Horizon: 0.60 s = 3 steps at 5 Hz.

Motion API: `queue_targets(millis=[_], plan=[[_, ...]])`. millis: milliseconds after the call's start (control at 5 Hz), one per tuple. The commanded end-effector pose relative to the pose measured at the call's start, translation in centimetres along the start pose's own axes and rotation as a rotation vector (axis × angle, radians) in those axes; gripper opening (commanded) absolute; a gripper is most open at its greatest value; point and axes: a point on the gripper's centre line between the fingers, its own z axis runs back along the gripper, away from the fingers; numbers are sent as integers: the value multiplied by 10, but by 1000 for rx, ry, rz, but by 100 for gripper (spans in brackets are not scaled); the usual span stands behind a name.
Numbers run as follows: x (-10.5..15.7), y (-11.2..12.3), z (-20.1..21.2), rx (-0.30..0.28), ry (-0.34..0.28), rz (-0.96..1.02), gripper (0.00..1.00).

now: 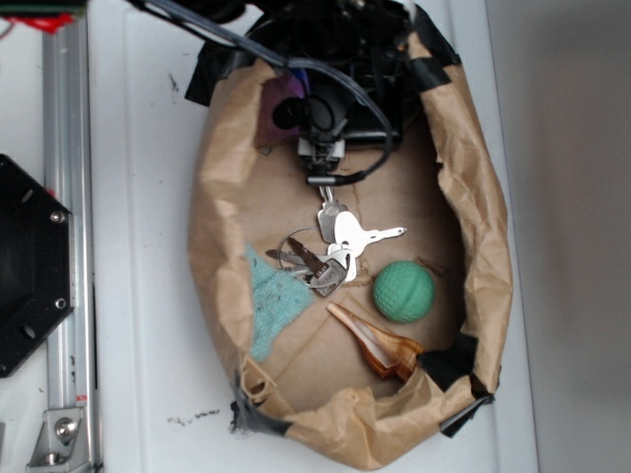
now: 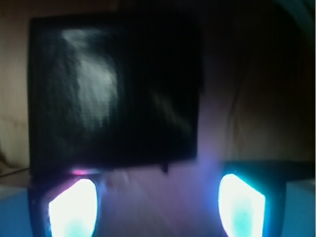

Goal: Grab the black box.

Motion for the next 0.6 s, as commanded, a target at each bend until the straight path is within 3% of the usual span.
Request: queue_targets(millis=[0,400], plan=[[30,-9,25,41,-56,-47,100],[9,-28,48,63,-38,-129,100]])
